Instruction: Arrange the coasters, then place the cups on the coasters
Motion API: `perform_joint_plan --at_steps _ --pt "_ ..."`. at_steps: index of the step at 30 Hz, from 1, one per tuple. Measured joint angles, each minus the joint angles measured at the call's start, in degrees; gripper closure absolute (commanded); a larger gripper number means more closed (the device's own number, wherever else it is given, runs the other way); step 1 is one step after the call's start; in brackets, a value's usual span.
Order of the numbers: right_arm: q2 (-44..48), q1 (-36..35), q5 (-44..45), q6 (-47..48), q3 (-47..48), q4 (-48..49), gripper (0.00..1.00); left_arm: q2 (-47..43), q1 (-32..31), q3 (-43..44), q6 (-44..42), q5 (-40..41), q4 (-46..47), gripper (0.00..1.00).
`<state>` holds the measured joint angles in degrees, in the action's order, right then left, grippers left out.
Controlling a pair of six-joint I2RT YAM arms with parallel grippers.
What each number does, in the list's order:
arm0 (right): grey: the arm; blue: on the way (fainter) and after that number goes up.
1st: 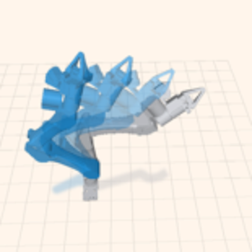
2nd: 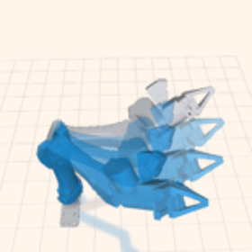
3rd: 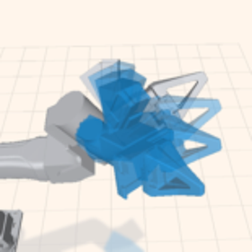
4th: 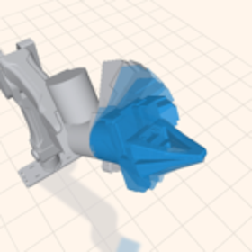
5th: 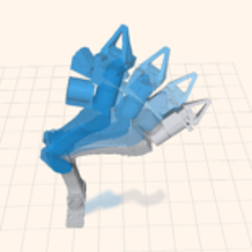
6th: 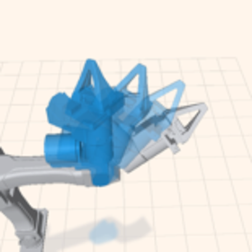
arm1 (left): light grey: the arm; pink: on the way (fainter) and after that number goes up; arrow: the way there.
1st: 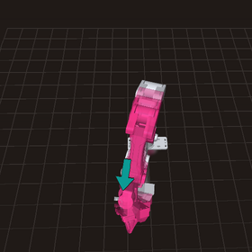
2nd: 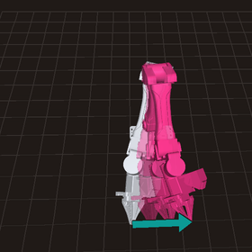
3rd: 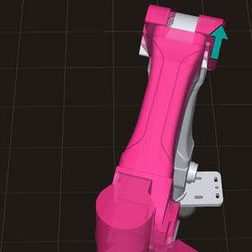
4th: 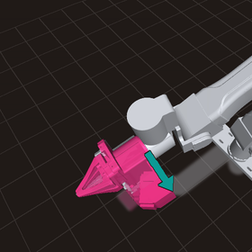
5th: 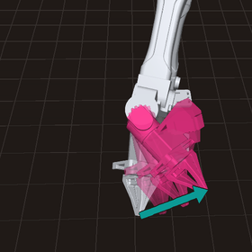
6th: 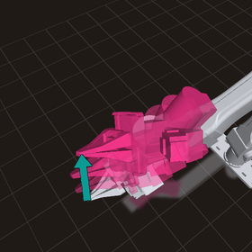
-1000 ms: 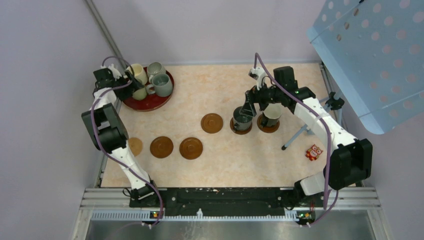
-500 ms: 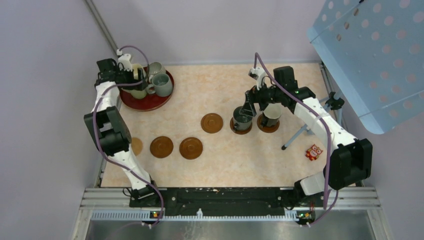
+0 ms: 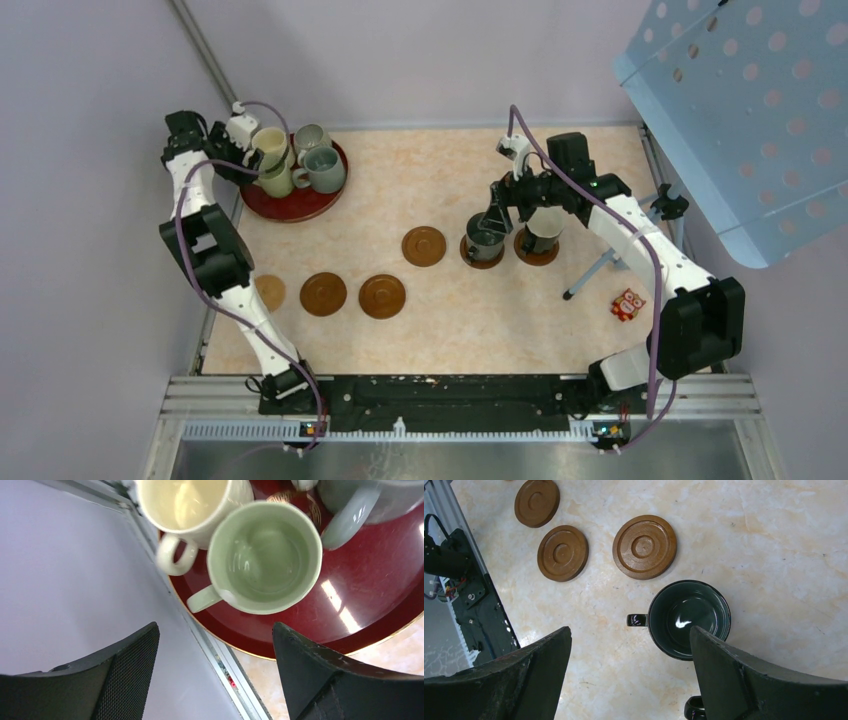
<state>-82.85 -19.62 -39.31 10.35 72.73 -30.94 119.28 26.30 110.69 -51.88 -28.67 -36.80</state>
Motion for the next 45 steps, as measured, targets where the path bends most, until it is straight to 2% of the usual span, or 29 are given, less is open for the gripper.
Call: perform_joint_plan --at_steps 4,10,21,27,30,34,39,45 --pt "0.00 0.00 -0.04 0.00 0.02 -0.02 0.13 5.73 -0.17 2.05 -5.95 1.18 -4.00 0.13" --pt "-0.02 0.00 -0.33 0.00 0.04 -0.09 0.13 10.21 -0.17 5.42 -10.56 3.93 -6.54 0.15" --pt "-0.92 0.00 -1.16 -0.09 0.50 -0.44 0.13 11.15 -0.17 7.19 -16.26 5.05 -5.46 0.13" --pt "-0.98 0.00 -1.16 -0.11 0.57 -0.52 0.13 13.68 -0.22 8.52 -18.16 4.00 -6.43 0.19" --pt "-0.98 0.00 -1.25 -0.31 0.57 -0.52 0.14 13.73 -0.22 8.52 -18.78 2.67 -8.04 0.32" --pt "-0.98 0.00 -1.42 -0.48 0.57 -0.63 0.13 12.81 -0.09 6.36 -18.97 0.98 -7.52 0.42" --pt "-0.98 0.00 -1.55 -0.50 0.57 -0.66 0.14 9.35 -0.04 0.39 -18.53 -1.40 -8.46 0.43" --pt "-0.98 0.00 -1.75 -0.48 0.57 -0.68 0.14 6.54 -0.17 -3.45 -15.78 -3.91 -9.40 0.41"
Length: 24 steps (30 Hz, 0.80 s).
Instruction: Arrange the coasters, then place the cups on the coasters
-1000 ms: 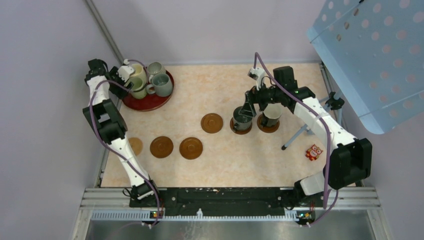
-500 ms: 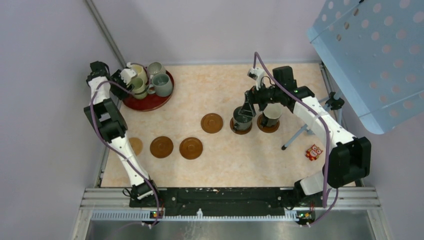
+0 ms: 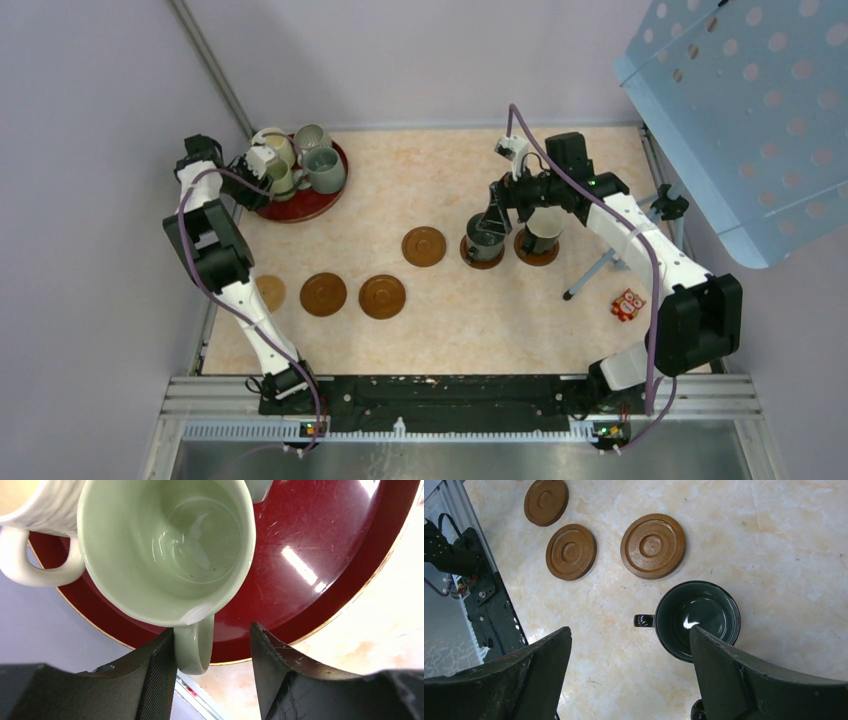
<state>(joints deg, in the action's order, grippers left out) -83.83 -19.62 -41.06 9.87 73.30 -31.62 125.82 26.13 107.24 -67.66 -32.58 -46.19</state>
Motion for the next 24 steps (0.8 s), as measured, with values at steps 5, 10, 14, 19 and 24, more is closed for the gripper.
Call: perform_joint_plan --at_steps 5,10,14,19,24 --pt "0.00 0.00 -0.24 -0.04 0.00 0.00 0.14 -0.33 -0.04 -0.59 5.77 0.28 0.90 0.39" --pt "0.00 0.00 -0.26 -0.07 0.00 0.02 0.14 -0.31 -0.11 -0.66 12.13 1.95 2.73 0.43" --pt "0.00 0.00 -0.31 -0.44 0.00 0.02 0.14 -0.31 -0.11 -0.98 16.02 1.86 4.33 0.48" --pt "0.00 0.00 -0.46 -0.66 0.00 0.02 0.14 0.63 -0.31 -1.73 18.56 0.68 6.43 0.52" --pt "0.00 0.00 -0.48 -0.72 0.00 0.02 0.14 2.14 -0.37 -2.03 20.17 -0.17 8.02 0.65"
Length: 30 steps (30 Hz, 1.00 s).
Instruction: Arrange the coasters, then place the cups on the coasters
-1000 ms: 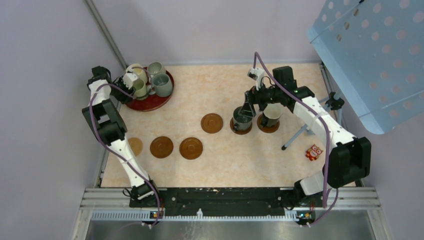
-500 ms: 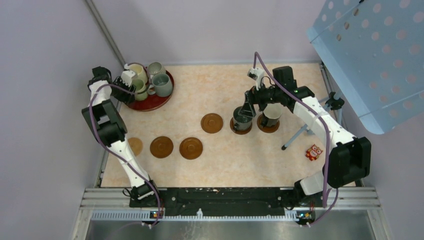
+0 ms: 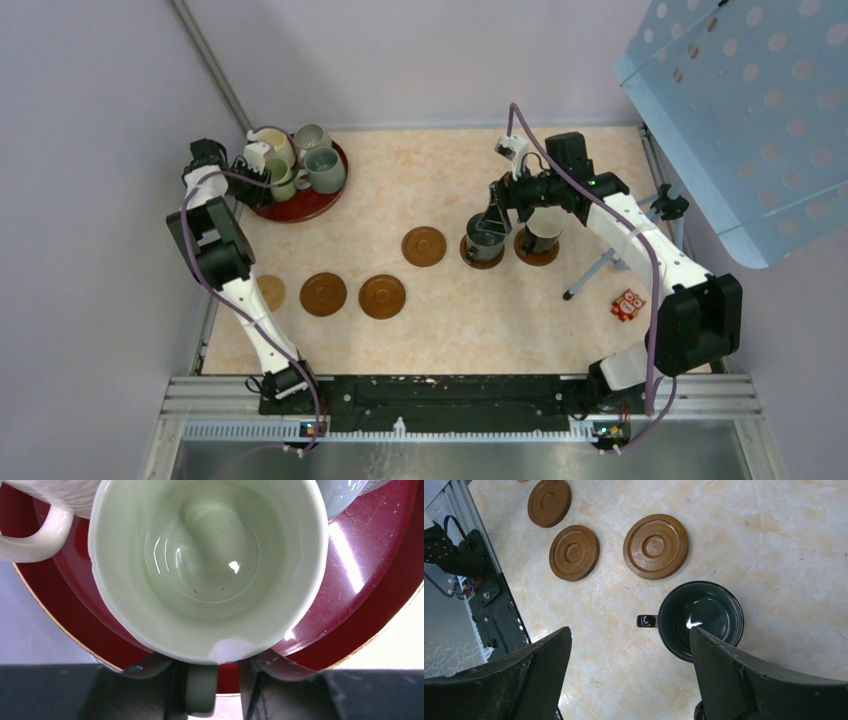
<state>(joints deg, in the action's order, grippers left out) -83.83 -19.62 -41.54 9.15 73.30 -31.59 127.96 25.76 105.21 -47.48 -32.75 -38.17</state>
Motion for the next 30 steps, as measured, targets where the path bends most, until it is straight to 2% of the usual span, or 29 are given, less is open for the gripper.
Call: perform_joint_plan --at_steps 2,6,15,24,30 --pt "0.00 0.00 0.00 -0.15 0.00 0.02 0.14 0.07 0.02 -0.31 0.72 -0.17 0.48 0.74" --pt "0.00 0.00 0.04 -0.17 0.00 0.00 0.14 -0.04 0.11 -0.92 1.75 -1.49 1.27 1.00" --pt "0.00 0.00 0.07 -0.11 0.00 -0.57 0.14 -4.61 0.07 -5.42 5.62 0.09 1.70 1.00" --pt "0.00 0.00 0.07 0.28 0.00 -1.01 0.14 -16.22 -0.31 -5.86 16.76 0.81 0.74 1.00" --pt "0.17 0.00 0.09 0.31 0.00 -1.03 0.14 -23.15 -3.69 -4.90 22.34 -1.27 0.07 1.00"
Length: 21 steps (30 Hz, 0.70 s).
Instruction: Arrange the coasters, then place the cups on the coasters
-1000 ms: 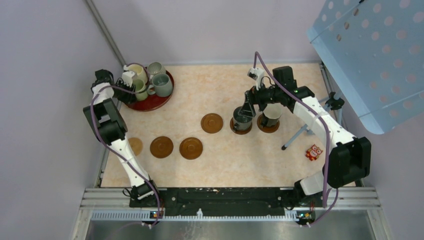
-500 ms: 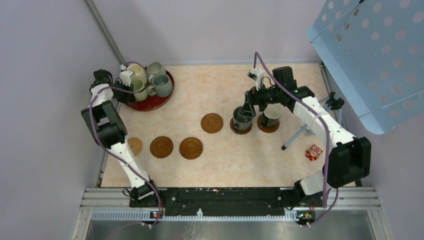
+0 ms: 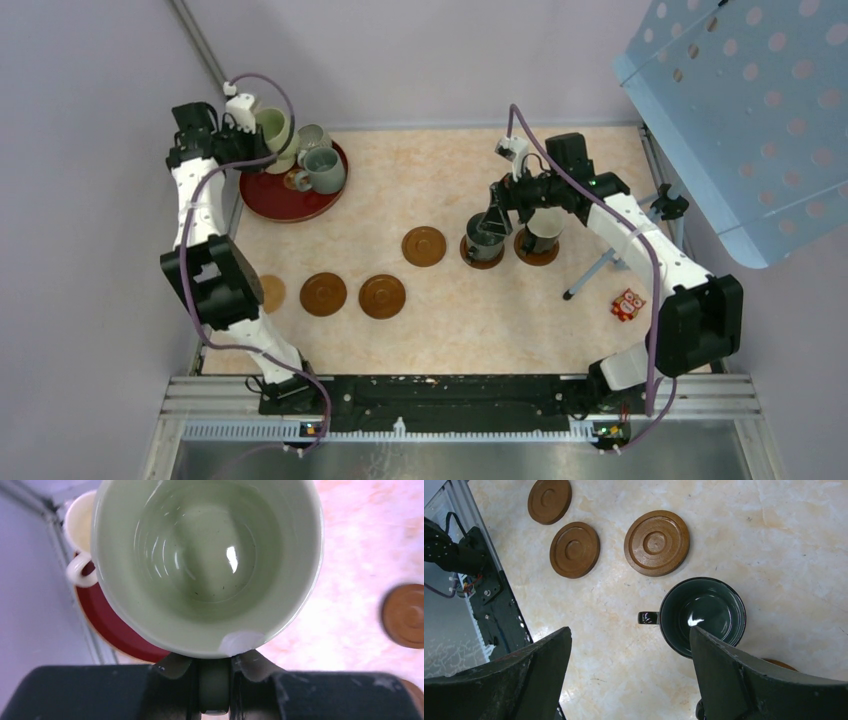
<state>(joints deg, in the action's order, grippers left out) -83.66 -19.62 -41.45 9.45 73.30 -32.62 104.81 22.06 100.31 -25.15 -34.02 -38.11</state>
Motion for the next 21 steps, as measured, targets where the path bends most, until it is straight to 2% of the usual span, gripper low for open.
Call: perform_joint_plan --at_steps 5,13,21 --pt "0.39 0.00 0.26 0.00 -0.04 0.00 0.14 -9.07 -8.52 -5.81 2.64 -1.09 1.81 1.00" --pt "1.99 0.00 1.05 0.02 -0.20 0.00 0.14 -19.41 -31.87 -20.63 5.73 0.98 8.07 1.00" --pt "3.43 0.00 1.88 0.00 -1.33 0.11 0.14 -22.16 -41.90 -39.93 13.35 8.26 15.41 1.00"
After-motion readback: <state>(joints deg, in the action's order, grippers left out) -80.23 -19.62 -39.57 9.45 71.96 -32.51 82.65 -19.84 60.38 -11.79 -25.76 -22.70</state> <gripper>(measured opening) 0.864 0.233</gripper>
